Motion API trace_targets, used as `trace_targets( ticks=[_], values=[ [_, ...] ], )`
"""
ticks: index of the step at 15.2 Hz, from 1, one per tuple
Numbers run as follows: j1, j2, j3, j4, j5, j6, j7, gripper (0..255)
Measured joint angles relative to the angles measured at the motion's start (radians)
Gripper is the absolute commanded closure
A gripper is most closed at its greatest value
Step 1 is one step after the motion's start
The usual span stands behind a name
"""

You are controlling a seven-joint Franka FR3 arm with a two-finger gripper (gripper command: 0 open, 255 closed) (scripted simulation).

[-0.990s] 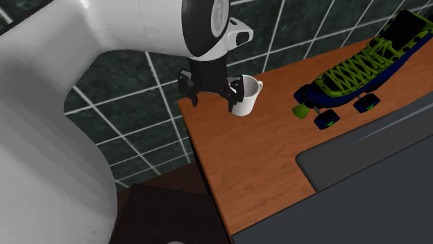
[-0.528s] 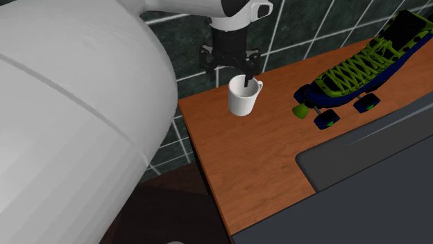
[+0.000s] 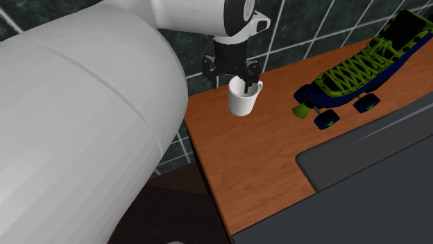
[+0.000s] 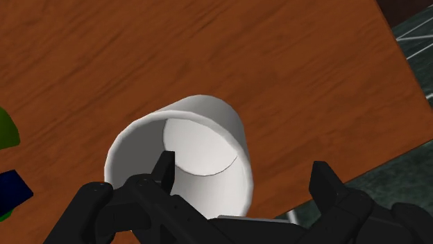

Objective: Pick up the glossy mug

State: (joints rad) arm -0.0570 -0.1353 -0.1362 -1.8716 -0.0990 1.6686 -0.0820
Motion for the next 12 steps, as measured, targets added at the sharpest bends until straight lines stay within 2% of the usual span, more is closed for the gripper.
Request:
trace_targets(
  ticks=[1,12],
  values=[
    [0.000,-0.001,0.000,-0.005,0.000,0.004,0.001,255],
    [0.000,0.000,0.001,-0.001,0.000,0.001,0.001,255]
  ],
)
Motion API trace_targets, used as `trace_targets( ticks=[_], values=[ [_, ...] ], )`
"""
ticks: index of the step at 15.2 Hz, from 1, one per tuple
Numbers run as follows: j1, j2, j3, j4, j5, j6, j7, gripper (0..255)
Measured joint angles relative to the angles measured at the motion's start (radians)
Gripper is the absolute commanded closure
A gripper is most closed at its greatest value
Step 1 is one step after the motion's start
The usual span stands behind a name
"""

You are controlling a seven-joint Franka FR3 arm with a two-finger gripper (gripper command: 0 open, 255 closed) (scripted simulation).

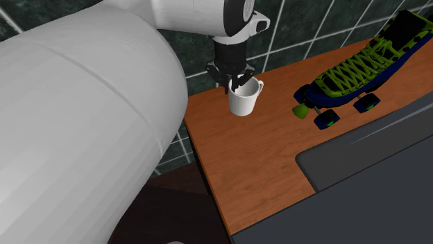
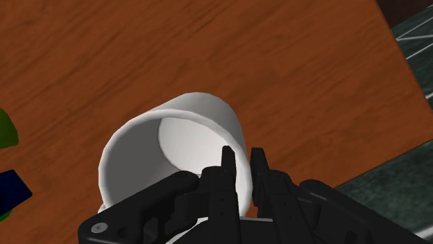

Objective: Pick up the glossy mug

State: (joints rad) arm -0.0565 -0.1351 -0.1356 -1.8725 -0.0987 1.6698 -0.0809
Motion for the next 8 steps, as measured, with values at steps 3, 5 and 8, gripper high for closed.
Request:
trace_targets(
  ticks=[3,5,8],
  values=[
    [0.001,0.003,0.001,0.034,0.001,-0.031,-0.002,255],
    [0.001,0.007,0.002,0.070,0.002,-0.062,-0.004,255],
    [0.001,0.010,0.001,0.110,0.002,-0.099,-0.008,255]
  ],
)
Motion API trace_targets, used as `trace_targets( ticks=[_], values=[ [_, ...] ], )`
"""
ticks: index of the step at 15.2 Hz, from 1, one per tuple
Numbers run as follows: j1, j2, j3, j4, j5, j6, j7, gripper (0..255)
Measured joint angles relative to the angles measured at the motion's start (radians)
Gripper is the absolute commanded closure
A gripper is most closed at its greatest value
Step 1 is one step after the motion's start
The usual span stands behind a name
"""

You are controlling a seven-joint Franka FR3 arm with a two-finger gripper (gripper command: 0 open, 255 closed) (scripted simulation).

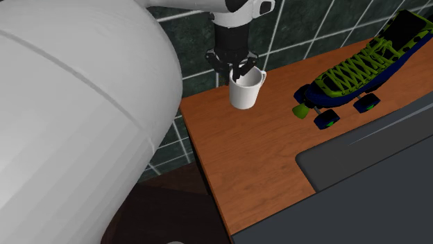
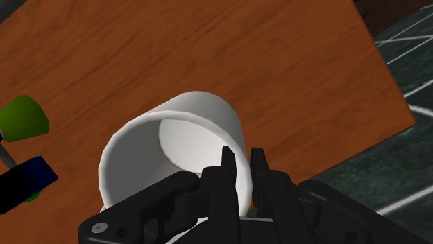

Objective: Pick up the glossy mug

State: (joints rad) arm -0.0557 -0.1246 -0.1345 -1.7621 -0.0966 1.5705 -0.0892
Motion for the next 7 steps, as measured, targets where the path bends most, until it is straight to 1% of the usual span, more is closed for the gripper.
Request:
trace_targets(
  ticks=[7],
  values=[
    [0.000,0.023,0.000,0.117,0.003,-0.093,-0.010,255]
  ],
)
